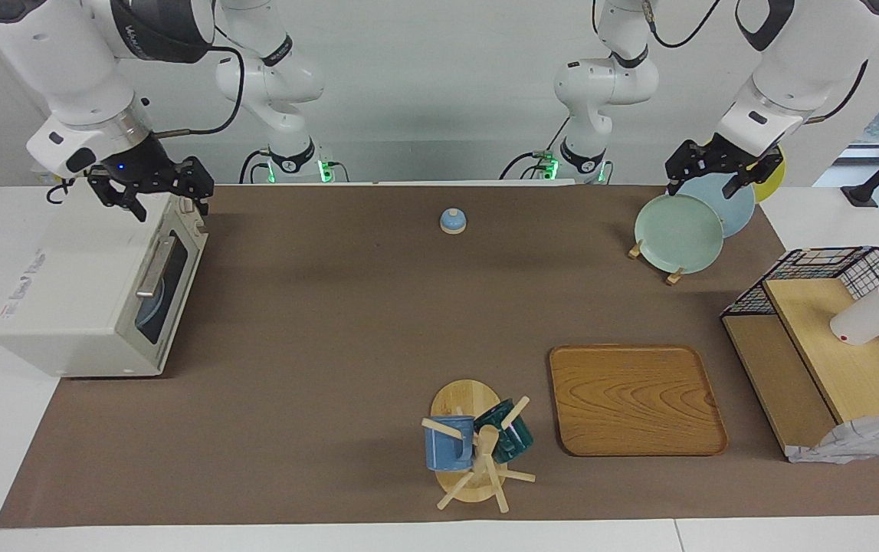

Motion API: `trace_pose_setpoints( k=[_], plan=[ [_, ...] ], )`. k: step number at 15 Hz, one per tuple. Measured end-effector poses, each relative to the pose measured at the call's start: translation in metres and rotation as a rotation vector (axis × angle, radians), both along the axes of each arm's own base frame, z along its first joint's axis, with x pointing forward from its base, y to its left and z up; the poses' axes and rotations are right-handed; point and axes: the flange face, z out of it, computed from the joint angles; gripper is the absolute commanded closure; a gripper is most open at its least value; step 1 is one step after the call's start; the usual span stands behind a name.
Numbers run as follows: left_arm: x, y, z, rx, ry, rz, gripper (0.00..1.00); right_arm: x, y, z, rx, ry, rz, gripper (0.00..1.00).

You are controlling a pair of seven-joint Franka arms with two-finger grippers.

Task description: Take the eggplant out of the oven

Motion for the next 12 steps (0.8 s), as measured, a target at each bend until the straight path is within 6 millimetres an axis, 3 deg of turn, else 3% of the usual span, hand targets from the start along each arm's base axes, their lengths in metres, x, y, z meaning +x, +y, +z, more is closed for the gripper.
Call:
trace_pose_setpoints(
  k=[11,12],
  plan=[
    [0.0,0.0,0.0,0.0,0.0,0.0,0.0,0.0001,0.0034,0.0011,0.0,-0.002,0.006,0.0],
    [0.0,0.0,0.0,0.0,0.0,0.0,0.0,0.0001,0.0035,0.0011,0.0,-0.002,0.006,0.2]
  ],
)
